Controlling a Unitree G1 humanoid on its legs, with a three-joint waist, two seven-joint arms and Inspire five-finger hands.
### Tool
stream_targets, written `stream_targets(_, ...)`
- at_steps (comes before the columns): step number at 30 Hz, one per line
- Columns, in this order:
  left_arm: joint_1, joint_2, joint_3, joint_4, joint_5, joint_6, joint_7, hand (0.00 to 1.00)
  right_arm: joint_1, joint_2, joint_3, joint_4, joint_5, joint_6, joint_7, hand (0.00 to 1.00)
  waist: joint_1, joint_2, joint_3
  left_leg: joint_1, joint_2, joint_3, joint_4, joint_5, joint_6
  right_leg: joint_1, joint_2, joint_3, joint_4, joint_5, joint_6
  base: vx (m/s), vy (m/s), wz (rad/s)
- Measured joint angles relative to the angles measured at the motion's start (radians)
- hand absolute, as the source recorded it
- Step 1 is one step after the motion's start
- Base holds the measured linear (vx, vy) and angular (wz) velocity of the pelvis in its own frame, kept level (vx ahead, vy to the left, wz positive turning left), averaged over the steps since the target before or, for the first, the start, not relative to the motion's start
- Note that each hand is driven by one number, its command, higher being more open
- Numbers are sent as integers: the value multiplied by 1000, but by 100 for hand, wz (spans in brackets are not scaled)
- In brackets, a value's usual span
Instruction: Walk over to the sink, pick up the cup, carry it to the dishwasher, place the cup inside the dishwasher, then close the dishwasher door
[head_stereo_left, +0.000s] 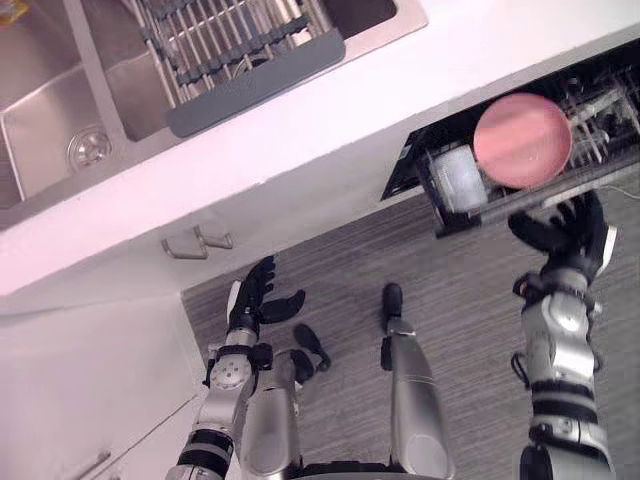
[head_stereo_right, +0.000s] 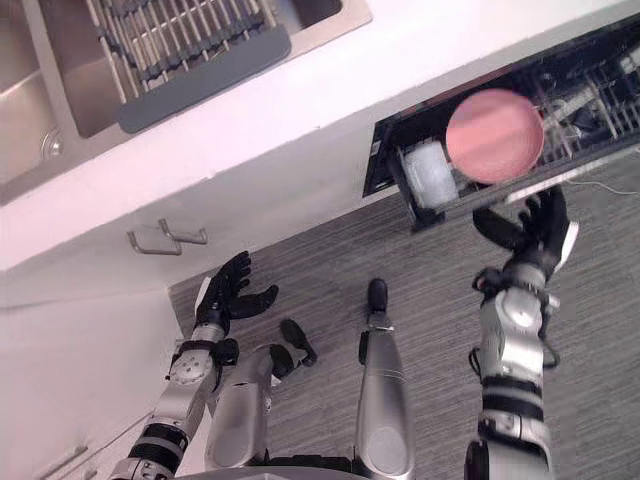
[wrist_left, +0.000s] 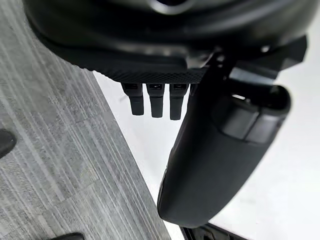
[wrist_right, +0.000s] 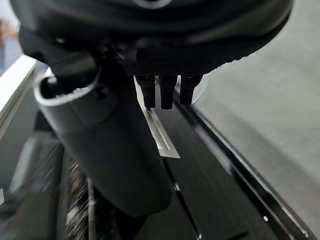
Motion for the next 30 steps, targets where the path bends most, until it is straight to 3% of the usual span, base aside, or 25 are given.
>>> stream_targets(3,1,-13,8,0,0,0,0,90,-133,-62,87,40,0,24,-1,90,18,22,11,-15,1,-29,-21,36,0,-4,-1,-30,1,-3,-14,-18,-111,28)
stream_targets(6,3,-17,19,-9,-2,0,1,90,-202,-86,187,76,-2,35,-13,90,29,22,11,-17,1,-61,-49,64,-13,-4,0,-64,17,-16,-32,29,-124,29)
stream_targets(9,9,-22,18,-19,-3,-1,1,90,-197,-101,208,89,-12,36,-4,90,15,21,11,-14,2,-82,-55,73,-20,9,-1,-84,23,-25,-39,23,-82,19)
stream_targets(15,16,-46,18,-45,-1,-1,-1,90,-48,-62,163,75,-85,36,25,90,26,19,10,60,5,-155,-88,94,-42,115,-2,-159,38,-70,-56,8,-65,31)
stream_targets(18,47,-15,25,-41,1,0,0,90,139,35,152,-97,-154,-63,97,90,23,-9,-9,111,-2,-170,-134,108,-54,158,1,-182,38,-95,-60,57,-64,15)
stream_targets(20,54,1,25,-21,4,5,-3,90,209,94,151,-112,-170,-106,130,90,17,-34,-28,138,-6,-192,-157,119,-56,193,2,-204,31,-111,-58,82,-57,27)
stream_targets(25,101,33,24,74,25,17,-17,90,416,201,150,-5,-234,-115,183,90,8,-96,-144,204,-20,-259,-228,138,-74,299,2,-276,-25,-128,-52,129,-28,37)
stream_targets(30,157,74,42,123,62,41,-30,90,535,249,149,149,-293,-111,227,90,-8,-103,-228,278,-41,-289,-279,140,-76,406,0,-315,-97,-125,-33,129,33,23)
